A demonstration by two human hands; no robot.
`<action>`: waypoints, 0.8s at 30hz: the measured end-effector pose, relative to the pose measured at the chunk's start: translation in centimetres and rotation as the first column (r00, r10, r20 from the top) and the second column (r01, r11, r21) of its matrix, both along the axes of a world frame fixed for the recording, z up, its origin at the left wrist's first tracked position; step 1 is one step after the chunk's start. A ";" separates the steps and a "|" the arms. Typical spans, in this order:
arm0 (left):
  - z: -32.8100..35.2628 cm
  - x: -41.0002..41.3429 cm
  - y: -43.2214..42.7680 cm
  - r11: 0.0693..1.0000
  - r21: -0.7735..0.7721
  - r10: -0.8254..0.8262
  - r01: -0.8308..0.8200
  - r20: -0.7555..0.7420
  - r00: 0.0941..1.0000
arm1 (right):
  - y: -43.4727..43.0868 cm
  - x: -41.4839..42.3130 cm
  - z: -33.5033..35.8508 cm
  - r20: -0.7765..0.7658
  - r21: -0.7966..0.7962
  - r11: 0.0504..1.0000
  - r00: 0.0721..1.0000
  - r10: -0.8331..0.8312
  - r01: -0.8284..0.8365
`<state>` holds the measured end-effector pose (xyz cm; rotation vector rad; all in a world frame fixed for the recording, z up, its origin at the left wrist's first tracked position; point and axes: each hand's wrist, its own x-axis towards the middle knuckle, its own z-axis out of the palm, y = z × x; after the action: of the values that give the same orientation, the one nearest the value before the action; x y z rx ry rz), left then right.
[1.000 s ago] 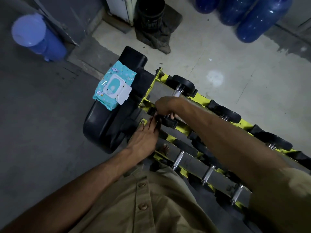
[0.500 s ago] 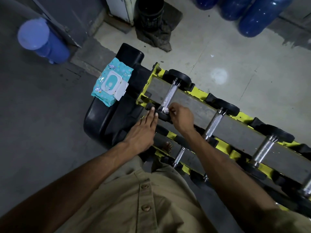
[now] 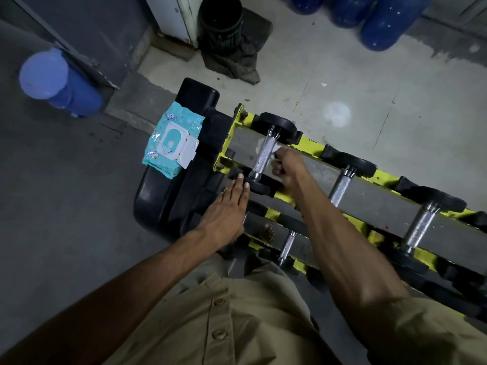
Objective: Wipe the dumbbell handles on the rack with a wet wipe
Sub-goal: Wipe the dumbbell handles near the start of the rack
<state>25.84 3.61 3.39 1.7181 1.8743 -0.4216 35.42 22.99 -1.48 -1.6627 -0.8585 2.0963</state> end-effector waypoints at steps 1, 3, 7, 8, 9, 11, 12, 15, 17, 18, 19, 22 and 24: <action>-0.1 -0.1 0.0 1.000 -0.001 -0.003 0.003 0.000 1.000 | 0.8 -0.4 0.0 -0.017 -0.011 0.998 0.998 -0.063 0.063; -0.2 -0.4 -0.1 1.000 0.008 -0.009 0.009 -0.008 1.000 | 1.6 -1.1 -0.3 -0.027 -0.025 0.987 0.987 -0.160 0.160; -0.4 -0.7 -0.2 0.998 0.025 -0.058 0.059 -0.022 0.998 | 0.2 -2.7 -1.2 0.006 0.046 0.924 0.925 -0.381 0.380; -0.4 -0.8 -0.3 0.997 0.027 -0.067 0.067 -0.027 0.997 | 0.0 -3.2 -1.3 0.014 0.065 0.903 0.905 -0.426 0.424; -0.4 -0.8 -0.3 0.997 0.026 -0.072 0.072 -0.029 0.997 | 0.0 -3.6 -1.2 0.033 0.066 0.894 0.894 -0.446 0.444; -0.4 -1.1 -0.3 0.996 0.029 -0.084 0.085 -0.032 0.996 | 0.8 -3.4 -0.6 0.079 0.038 0.909 0.906 -0.417 0.415; -0.3 -1.2 -0.3 0.995 0.031 -0.098 0.099 -0.036 0.995 | 1.3 -3.1 -0.4 0.090 0.031 0.922 0.918 -0.386 0.385; -0.1 -1.3 -0.2 0.991 0.028 -0.130 0.131 -0.038 0.991 | 0.9 -2.6 -0.3 0.089 0.137 0.932 0.933 -0.350 0.336; -0.1 -1.5 -0.1 0.991 0.026 -0.128 0.129 -0.039 0.991 | -0.1 -2.8 -0.9 0.076 0.143 0.929 0.932 -0.354 0.341; -0.1 -1.5 0.0 0.992 0.020 -0.128 0.128 -0.038 0.991 | -0.2 -2.8 -1.1 0.062 0.091 0.938 0.938 -0.341 0.335; -0.1 -1.7 -0.1 0.991 0.011 -0.129 0.130 -0.031 0.991 | 0.0 -2.6 -1.1 0.043 0.029 0.947 0.946 -0.320 0.319; -0.2 -2.1 -0.1 0.988 0.026 -0.154 0.155 -0.028 0.988 | 1.1 -1.7 -0.5 -0.010 -0.013 0.953 0.953 -0.303 0.302; -0.2 -2.1 0.0 0.984 0.035 -0.172 0.173 -0.033 0.985 | 0.7 -1.6 -0.5 0.045 0.098 0.913 0.915 -0.401 0.395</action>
<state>23.72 3.62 3.15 1.9171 1.7704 -0.4837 33.85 23.64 -2.02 -1.6981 -0.5585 1.7127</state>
